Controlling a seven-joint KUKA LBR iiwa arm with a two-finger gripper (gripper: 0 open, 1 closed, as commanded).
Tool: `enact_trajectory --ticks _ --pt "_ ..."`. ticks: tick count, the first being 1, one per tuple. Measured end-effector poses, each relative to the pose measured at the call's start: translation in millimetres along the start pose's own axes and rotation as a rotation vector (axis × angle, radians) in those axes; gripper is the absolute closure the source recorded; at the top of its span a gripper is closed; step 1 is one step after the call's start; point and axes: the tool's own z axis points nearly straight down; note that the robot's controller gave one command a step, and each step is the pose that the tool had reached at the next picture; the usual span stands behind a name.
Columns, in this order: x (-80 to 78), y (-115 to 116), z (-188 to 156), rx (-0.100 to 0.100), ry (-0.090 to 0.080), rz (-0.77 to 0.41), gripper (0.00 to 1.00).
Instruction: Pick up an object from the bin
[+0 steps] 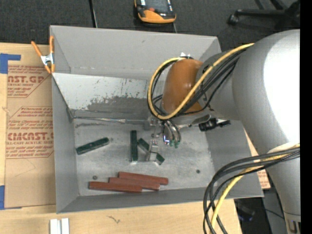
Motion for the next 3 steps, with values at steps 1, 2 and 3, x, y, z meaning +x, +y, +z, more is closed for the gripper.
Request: enact_trajectory --ticks 1,2,3 --pt "13.9 -3.2 -2.4 -0.001 -0.005 0.007 1.0" --pt "13.9 -3.1 -2.4 -0.001 -0.005 0.007 1.0" --pt "14.9 -3.3 -4.9 0.0 -0.002 0.007 1.0"
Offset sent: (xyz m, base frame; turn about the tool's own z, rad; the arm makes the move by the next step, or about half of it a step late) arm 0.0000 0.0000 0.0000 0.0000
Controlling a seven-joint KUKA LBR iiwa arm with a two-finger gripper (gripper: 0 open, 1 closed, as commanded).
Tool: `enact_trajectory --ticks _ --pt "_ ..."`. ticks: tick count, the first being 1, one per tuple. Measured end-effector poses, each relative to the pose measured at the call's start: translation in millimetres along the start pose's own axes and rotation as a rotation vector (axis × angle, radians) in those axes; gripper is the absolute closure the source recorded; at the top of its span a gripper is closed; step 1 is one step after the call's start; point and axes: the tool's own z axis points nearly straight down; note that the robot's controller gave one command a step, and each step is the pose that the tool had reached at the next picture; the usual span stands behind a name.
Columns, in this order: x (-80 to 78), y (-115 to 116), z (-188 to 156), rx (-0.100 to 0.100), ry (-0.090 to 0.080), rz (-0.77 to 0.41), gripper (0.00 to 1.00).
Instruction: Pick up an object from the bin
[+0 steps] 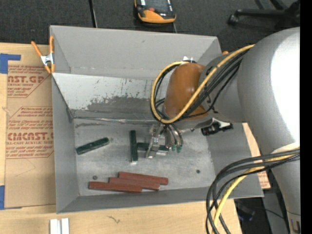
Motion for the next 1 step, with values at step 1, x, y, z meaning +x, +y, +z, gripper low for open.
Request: enact_trajectory --ticks 1 --pt "2.7 -0.4 -17.8 0.002 0.01 0.0 1.0"
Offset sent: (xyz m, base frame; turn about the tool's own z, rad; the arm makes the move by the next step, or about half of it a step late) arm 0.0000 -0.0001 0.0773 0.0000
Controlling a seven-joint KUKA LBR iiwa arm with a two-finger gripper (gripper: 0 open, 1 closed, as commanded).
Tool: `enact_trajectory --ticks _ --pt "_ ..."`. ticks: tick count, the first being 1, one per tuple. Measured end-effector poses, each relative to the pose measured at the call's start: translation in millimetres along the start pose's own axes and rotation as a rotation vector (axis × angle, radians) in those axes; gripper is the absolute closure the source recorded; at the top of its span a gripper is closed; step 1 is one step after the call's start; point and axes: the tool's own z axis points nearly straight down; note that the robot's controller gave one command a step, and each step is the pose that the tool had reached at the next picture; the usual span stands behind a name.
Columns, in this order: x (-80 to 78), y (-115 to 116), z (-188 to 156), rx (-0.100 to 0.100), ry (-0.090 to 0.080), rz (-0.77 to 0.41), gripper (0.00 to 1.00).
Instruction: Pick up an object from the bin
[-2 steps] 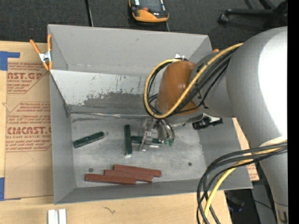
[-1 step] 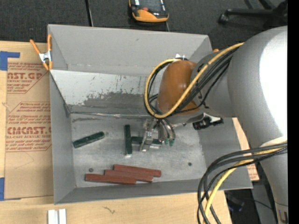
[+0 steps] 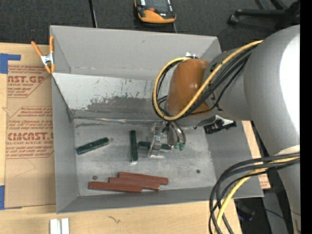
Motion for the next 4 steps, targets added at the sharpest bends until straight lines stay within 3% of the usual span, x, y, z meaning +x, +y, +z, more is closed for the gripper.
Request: enact_trajectory --ticks 2,4 --pt "-1.9 0.8 -38.9 -0.003 -0.011 -0.001 1.0" --pt "-1.7 0.8 -59.8 -0.004 -0.011 -0.001 1.0"
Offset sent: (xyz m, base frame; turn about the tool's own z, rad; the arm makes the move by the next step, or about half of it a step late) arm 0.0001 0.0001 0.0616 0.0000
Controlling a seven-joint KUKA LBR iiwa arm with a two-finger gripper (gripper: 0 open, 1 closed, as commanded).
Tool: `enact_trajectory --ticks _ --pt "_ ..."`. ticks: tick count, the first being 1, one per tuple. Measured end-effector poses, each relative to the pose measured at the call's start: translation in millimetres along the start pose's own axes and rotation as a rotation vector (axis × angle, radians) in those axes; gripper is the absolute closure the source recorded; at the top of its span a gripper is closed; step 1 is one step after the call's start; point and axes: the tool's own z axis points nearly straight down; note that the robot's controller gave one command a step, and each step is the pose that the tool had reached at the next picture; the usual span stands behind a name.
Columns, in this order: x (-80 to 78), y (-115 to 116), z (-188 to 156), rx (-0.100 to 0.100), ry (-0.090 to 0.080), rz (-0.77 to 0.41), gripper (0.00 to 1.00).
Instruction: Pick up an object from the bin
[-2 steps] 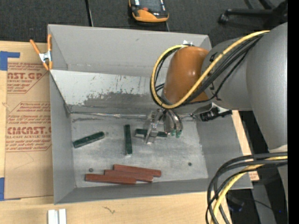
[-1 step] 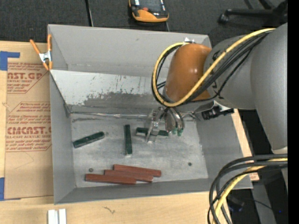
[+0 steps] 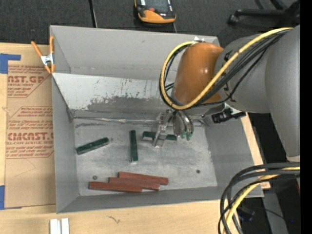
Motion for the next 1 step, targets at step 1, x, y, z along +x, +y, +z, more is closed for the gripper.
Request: enact_trajectory --ticks 1 --pt "-0.1 0.1 -7.0 0.0 0.0 0.0 1.0"
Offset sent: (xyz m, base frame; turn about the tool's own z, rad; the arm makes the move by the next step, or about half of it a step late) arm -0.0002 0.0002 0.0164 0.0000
